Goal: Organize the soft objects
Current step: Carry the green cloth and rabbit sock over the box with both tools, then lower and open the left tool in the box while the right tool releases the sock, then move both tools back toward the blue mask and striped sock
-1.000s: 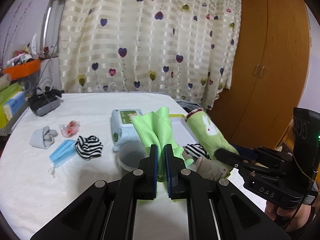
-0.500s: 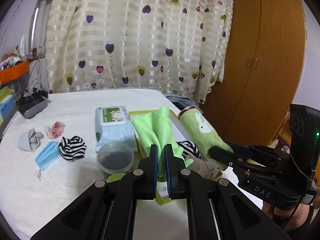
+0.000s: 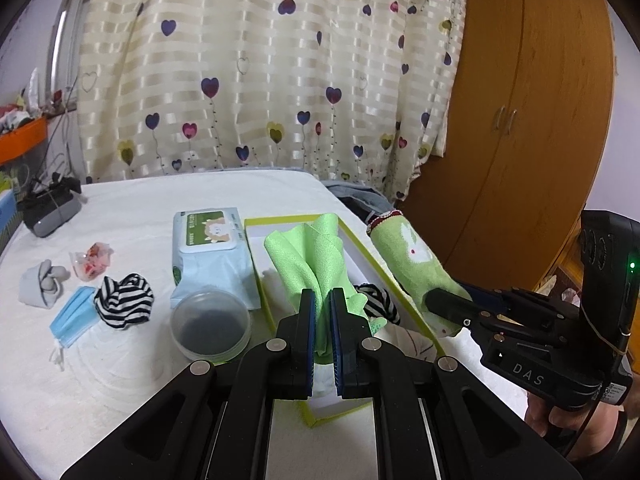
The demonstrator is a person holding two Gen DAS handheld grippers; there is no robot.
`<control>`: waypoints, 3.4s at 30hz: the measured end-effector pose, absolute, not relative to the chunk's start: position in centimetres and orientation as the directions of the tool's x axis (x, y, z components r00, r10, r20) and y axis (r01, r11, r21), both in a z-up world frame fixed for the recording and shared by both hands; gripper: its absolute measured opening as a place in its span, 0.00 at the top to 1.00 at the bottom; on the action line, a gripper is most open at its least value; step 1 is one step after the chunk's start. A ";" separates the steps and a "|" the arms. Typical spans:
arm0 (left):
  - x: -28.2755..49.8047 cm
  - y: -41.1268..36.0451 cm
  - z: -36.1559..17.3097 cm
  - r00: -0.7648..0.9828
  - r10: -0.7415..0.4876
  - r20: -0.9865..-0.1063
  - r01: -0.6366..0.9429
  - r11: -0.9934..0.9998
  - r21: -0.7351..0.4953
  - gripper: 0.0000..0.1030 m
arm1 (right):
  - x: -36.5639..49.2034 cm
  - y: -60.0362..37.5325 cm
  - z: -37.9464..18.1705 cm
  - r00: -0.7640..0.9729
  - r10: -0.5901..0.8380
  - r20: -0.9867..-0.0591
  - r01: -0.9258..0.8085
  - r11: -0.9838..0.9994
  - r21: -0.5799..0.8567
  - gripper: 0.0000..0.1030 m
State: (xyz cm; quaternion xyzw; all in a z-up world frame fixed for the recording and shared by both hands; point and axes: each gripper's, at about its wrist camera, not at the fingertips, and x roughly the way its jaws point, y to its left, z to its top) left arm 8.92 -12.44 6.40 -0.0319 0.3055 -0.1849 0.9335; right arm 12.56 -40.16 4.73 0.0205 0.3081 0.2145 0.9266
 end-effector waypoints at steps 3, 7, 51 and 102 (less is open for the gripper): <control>9.9 -12.8 5.9 0.736 -0.365 -0.571 0.324 0.929 -0.176 0.93 | 13.3 -40.3 4.3 0.712 0.404 -0.574 -0.377 0.910 0.172 0.75; 11.2 -13.5 5.1 0.722 -0.363 -0.590 0.320 0.930 -0.181 0.93 | 14.5 -39.9 3.6 0.693 0.405 -0.597 -0.380 0.908 0.175 0.75; 9.3 -13.8 2.8 0.655 -0.422 -0.627 0.367 0.903 -0.224 0.73 | 12.4 -40.8 0.5 0.646 0.372 -0.667 -0.383 0.913 0.139 0.81; 4.9 -7.6 5.2 0.734 -0.358 -0.577 0.279 0.934 -0.225 0.73 | 8.2 -34.9 5.4 0.703 0.400 -0.588 -0.444 0.893 0.076 0.55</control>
